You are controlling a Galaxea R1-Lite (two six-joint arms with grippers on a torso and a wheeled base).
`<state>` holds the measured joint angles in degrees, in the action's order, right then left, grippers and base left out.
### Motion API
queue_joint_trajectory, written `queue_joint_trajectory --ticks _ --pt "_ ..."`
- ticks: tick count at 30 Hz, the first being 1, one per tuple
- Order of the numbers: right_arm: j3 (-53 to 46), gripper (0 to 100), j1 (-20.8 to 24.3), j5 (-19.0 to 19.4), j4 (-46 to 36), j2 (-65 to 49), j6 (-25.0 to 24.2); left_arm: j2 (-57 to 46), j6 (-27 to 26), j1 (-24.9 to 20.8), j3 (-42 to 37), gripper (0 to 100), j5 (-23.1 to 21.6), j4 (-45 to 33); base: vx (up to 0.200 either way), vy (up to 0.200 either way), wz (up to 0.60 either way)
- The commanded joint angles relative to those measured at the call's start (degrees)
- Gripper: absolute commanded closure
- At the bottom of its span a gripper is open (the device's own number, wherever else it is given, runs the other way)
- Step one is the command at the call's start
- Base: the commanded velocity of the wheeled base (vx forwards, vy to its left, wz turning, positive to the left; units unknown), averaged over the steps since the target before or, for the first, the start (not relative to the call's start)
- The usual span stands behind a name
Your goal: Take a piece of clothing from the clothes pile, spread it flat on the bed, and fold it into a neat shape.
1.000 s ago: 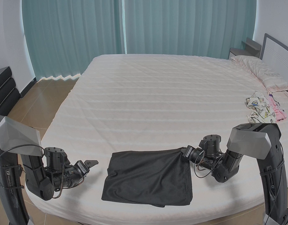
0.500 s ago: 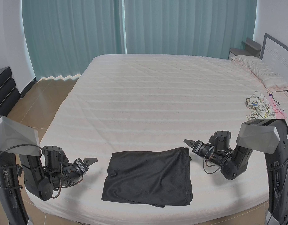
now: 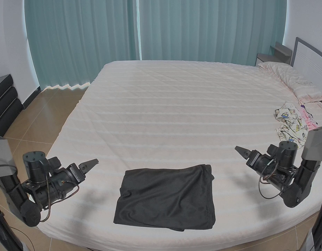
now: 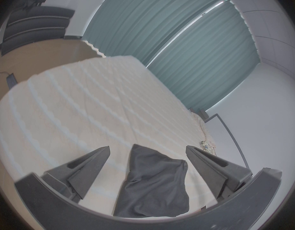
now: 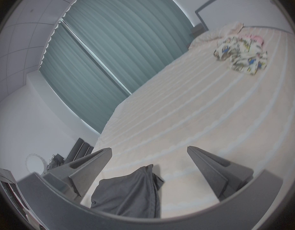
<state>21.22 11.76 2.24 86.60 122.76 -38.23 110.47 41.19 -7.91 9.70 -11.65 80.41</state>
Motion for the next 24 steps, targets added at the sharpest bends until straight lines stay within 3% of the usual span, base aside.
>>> queue_joint_trajectory --ticks 1,6,9,14,15,17,21,24 --pt "-13.8 0 -2.7 -1.0 3.1 -18.2 3.2 -19.0 -2.2 0.4 -8.5 0 -0.6 0.2 0.000 0.000 0.00" --pt "-19.9 0 -2.0 -1.0 3.1 -29.2 4.0 -28.9 -2.0 0.1 -9.6 0 -0.3 -1.8 0.000 0.000 0.00" --pt "-21.2 0 -2.0 -2.4 -0.3 -38.5 4.2 -39.1 -2.3 0.4 -9.5 0 -0.3 -8.3 0.000 0.000 0.00" --pt "-21.2 0 -3.2 -3.1 -16.5 -56.5 5.9 -56.0 -6.7 0.3 -9.2 0 -0.4 -27.6 0.000 0.000 0.00" --pt "-21.2 0 -3.2 -3.1 -16.5 -56.5 5.9 -56.0 -6.7 0.3 -9.2 0 -0.4 -27.6 0.000 0.000 0.00" --pt "-21.2 0 -3.3 -3.2 -28.2 -66.9 9.0 -64.5 -9.3 0.3 -8.3 0 -0.3 -36.6 0.000 0.000 0.00" --pt "-20.9 0 -3.4 -3.2 -36.2 -74.2 11.0 -70.8 -10.3 0.3 -7.9 0 -0.2 -42.7 0.000 0.000 0.00" --pt "-21.2 0 -3.5 -3.5 -48.4 -87.3 13.7 -78.3 -14.5 0.4 -6.2 0 3.7 -53.3 0.000 0.000 0.00"
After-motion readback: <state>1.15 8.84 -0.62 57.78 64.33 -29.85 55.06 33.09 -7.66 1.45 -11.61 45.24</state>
